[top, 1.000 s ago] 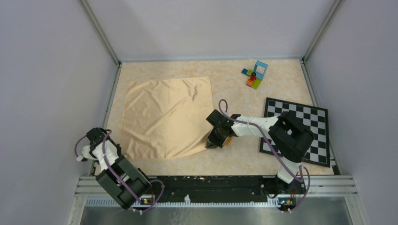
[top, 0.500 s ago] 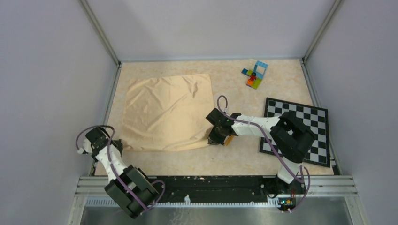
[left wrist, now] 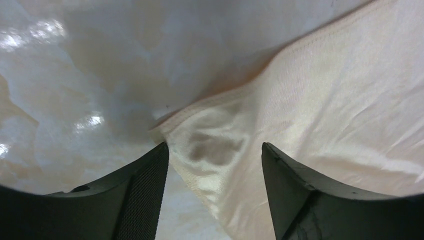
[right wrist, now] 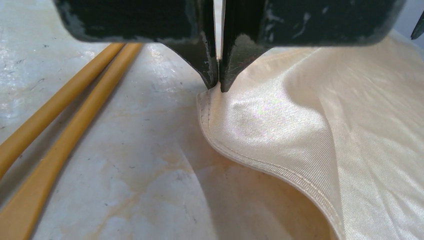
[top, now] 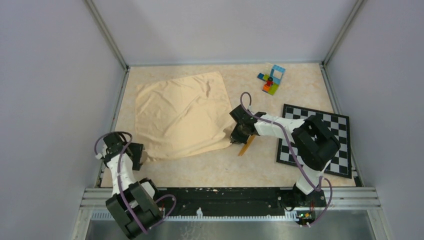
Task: Fold the napkin into a case and place the utensils inside
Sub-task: Flatten the napkin at the center of the board.
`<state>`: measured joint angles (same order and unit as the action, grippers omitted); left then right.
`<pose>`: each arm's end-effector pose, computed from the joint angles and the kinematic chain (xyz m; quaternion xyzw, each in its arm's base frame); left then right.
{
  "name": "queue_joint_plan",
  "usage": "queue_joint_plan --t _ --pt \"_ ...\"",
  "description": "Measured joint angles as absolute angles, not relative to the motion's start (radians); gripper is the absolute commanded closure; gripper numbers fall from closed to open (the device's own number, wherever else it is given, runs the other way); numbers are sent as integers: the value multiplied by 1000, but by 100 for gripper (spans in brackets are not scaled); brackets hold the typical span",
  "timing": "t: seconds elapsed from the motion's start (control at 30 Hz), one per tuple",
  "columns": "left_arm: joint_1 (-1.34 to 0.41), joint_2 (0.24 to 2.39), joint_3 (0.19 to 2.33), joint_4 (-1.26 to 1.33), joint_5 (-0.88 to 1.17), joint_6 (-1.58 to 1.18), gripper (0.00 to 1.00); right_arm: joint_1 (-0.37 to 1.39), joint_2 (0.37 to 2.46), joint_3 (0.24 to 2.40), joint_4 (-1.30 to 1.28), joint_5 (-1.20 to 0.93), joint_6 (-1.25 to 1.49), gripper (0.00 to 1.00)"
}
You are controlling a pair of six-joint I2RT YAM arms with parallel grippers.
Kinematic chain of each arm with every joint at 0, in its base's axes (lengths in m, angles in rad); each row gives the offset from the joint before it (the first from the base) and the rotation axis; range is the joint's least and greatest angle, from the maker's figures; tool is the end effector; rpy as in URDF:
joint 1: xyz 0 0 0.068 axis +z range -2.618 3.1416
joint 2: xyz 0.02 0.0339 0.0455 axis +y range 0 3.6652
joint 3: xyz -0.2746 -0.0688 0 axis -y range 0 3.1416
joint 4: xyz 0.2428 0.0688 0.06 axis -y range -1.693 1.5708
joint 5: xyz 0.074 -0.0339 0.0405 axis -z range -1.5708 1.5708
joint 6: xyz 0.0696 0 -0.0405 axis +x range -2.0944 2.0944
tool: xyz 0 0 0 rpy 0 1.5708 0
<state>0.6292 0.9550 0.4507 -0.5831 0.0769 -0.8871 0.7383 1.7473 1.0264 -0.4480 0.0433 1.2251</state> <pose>0.1403 0.0955 0.1459 -0.6604 0.7108 -0.0678 0.2324 0.2582 0.2309 0.1365 0.2403 0.9497 0.1541 0.1285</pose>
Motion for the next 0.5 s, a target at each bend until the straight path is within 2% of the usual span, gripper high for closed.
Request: queue_joint_plan --t 0.23,0.37,0.5 --pt "450 908 456 -664 39 -943 26 730 1757 1076 -456 30 1167 100" --pt "379 909 458 -691 18 -952 22 702 1785 1131 -453 22 1115 100" --pt "311 927 470 -697 38 -933 13 636 1810 1159 -449 7 1036 100"
